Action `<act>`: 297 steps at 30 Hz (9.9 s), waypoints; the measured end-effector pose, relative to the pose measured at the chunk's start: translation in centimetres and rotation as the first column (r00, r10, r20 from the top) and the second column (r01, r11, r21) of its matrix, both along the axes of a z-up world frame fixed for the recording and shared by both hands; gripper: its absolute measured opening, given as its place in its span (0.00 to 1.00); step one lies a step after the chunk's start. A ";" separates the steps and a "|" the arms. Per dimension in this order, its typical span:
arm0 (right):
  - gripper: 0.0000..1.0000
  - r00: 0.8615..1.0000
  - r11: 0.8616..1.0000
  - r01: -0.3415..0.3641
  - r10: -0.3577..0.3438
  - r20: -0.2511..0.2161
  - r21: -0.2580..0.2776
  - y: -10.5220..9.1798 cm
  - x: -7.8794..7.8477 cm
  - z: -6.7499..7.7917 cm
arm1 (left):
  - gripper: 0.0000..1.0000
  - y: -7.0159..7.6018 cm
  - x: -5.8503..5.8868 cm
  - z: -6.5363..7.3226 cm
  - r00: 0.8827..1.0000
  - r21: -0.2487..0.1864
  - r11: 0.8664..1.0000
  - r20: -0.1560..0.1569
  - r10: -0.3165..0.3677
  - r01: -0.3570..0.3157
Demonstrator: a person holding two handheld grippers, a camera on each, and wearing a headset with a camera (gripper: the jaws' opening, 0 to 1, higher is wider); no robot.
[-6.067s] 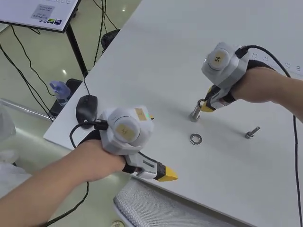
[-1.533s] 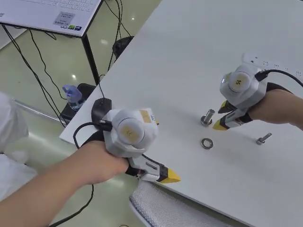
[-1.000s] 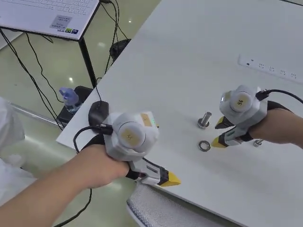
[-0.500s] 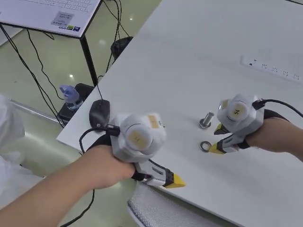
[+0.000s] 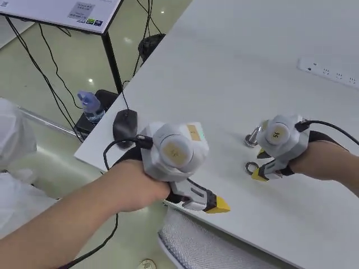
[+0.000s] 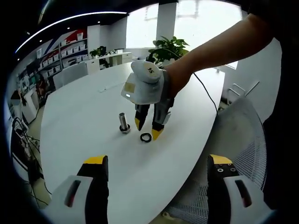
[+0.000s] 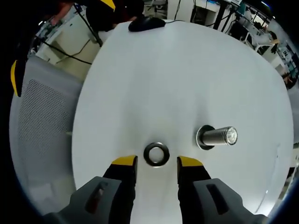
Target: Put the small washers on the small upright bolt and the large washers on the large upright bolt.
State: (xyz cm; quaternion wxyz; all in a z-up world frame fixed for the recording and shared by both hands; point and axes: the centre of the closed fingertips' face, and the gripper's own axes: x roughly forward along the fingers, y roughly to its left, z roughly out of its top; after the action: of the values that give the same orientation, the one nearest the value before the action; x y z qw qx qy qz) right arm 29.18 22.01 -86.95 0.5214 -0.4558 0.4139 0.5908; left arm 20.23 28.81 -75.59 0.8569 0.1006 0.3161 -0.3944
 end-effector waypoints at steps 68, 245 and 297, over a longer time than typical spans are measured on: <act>0.21 0.997 0.995 0.077 -0.077 -0.002 -0.066 -2.1 1.5 2.6 | 0.84 1.1 -1.1 -0.1 1.000 0.003 1.000 -0.005 0.025 -0.025; 0.47 0.956 0.837 0.230 -0.289 0.043 0.497 -0.9 7.3 12.8 | 0.93 -1.5 0.4 -0.7 0.999 -0.039 0.999 -0.018 0.034 -0.034; 0.98 0.777 0.459 0.498 -0.613 -0.144 0.735 -18.4 -6.4 13.8 | 0.94 -2.9 -0.6 3.1 0.994 -0.090 0.993 0.059 0.087 -0.082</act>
State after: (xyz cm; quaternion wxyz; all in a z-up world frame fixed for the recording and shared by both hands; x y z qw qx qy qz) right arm 22.83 3.59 -73.12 0.8505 -0.0836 0.2249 0.4680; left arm 19.63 25.87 -72.47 0.8860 0.0619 0.2754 -0.3679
